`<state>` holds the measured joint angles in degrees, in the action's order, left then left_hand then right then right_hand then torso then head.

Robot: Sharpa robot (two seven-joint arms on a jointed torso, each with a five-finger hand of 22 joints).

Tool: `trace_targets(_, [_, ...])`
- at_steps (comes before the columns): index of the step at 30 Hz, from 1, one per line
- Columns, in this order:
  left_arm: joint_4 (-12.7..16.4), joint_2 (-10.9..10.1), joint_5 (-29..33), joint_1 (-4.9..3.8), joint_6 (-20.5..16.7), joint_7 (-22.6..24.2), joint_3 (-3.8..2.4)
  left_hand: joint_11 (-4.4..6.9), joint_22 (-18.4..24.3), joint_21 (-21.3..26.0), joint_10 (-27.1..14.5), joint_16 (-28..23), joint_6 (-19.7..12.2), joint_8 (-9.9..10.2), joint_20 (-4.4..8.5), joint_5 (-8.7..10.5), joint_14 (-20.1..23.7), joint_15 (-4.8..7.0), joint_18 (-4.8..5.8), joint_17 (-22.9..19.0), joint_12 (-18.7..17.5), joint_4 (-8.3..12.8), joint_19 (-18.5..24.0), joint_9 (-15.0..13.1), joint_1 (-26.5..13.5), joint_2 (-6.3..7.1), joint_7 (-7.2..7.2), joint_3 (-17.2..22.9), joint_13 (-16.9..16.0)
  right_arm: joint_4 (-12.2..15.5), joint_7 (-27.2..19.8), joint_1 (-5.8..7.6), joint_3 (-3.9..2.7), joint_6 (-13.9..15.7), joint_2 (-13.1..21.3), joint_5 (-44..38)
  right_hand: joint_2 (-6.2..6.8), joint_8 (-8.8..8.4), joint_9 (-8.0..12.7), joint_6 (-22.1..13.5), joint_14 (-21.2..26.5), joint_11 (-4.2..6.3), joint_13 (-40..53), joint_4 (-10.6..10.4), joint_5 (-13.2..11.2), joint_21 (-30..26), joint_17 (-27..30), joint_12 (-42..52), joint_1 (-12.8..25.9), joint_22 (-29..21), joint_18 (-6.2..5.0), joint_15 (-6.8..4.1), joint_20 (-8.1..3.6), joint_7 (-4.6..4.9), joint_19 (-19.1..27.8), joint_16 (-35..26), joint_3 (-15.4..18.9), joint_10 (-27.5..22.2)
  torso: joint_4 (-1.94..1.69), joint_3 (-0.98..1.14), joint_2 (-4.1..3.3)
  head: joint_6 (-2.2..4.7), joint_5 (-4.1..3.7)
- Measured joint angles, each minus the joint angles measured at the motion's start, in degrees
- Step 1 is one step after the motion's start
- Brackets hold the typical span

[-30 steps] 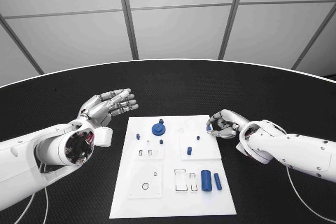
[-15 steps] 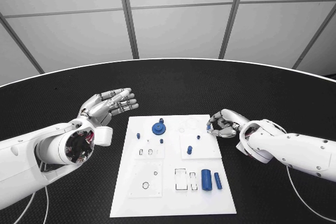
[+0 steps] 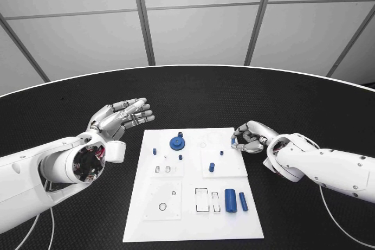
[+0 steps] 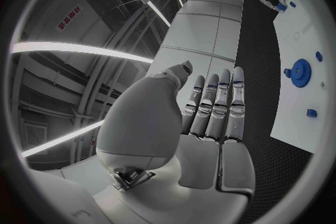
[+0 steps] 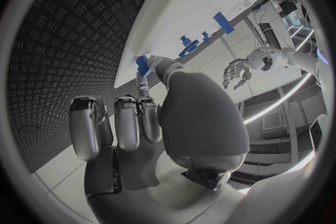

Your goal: Assemble the parts on the task board

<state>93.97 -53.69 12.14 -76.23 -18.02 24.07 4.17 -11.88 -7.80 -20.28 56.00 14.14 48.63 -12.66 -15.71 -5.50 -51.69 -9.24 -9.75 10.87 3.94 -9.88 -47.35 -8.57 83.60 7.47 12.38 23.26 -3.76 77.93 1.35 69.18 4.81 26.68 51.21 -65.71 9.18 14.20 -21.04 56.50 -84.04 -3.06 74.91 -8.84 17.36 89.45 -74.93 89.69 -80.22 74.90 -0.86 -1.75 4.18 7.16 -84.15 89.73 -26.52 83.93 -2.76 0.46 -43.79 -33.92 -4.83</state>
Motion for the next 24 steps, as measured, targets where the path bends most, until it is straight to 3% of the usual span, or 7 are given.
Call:
trace_targets(9, [-0.35, 0.08, 0.00, 0.00, 0.05, -0.03, 0.00, 0.00, 0.04, 0.00, 0.00, -0.22, 0.00, 0.00, 0.00, 0.00, 0.00, 0.00, 0.00, -0.01, 0.00, 0.32, 0.00, 0.06, 0.00, 0.00, 0.00, 0.32, 0.00, 4.09, 0.40, 0.16, -0.20, 1.46, 1.41, -0.39, -0.98, 0.17, -0.04, 0.00, 0.00, 0.16, 0.00, 0.41, 0.05, 0.34, 0.00, 0.00, 0.05, 0.00, 0.00, 0.00, 0.00, -0.01, 0.00, 0.00, -0.40, 0.16, 0.21, 0.01, 0.18, -0.08, 0.20])
trace_targets(14, [-0.90, 0.51, 0.00, 0.00, 0.11, -0.06, 0.00, 0.00, 0.04, 0.00, 0.00, -0.21, 0.00, 0.00, 0.00, 0.00, 0.00, 0.00, 0.00, -0.01, 0.00, 0.32, 0.00, 0.05, 0.00, 0.00, 0.00, 0.32, 0.00, 7.45, 1.12, 1.10, -0.61, 1.64, 1.79, -1.02, -1.20, 0.11, -0.04, -0.01, 0.00, 0.16, 0.00, 0.40, 0.05, 0.34, 0.01, 0.00, 0.13, 0.00, 0.00, 0.00, 0.00, -0.01, 0.00, 0.00, -0.40, 0.16, 0.40, -0.06, 0.42, -0.05, 0.31])
trace_targets(19, [-1.88, 1.28, 0.00, 0.01, 0.26, -0.13, 0.01, 0.00, 0.04, 0.00, 0.00, -0.21, 0.00, 0.00, 0.00, 0.00, 0.00, 0.00, 0.00, -0.01, 0.00, 0.32, 0.00, 0.05, 0.00, 0.00, 0.00, 0.32, 0.00, 11.47, 2.19, 2.68, -0.89, 1.03, 0.67, -2.88, -1.25, 0.06, -0.04, -0.01, 0.00, 0.16, -0.01, 0.38, 0.05, 0.34, 0.01, 0.00, 0.08, 0.00, 0.00, 0.00, 0.01, -0.02, 0.00, 0.00, -0.71, 0.16, 0.60, -0.23, 0.83, -0.25, 0.83])
trace_targets(24, [-3.19, 2.08, 0.00, 0.01, 0.40, -0.19, 0.01, 0.00, 0.04, 0.00, 0.00, -0.21, 0.00, 0.00, 0.00, 0.00, 0.00, 0.00, 0.00, 0.04, 0.00, 0.32, 0.00, 0.05, 0.00, 0.00, 0.00, 0.32, 0.00, 12.77, 2.93, 3.28, -0.98, 0.36, -2.09, -3.41, -1.24, 0.13, -0.04, -0.02, 0.00, 0.16, -0.01, 0.38, 0.05, 0.34, 0.01, 0.00, 0.08, 0.00, 0.00, 0.00, 0.01, -0.02, 0.00, 0.00, -0.71, 0.16, 0.77, -0.39, 1.26, -0.67, 1.78])
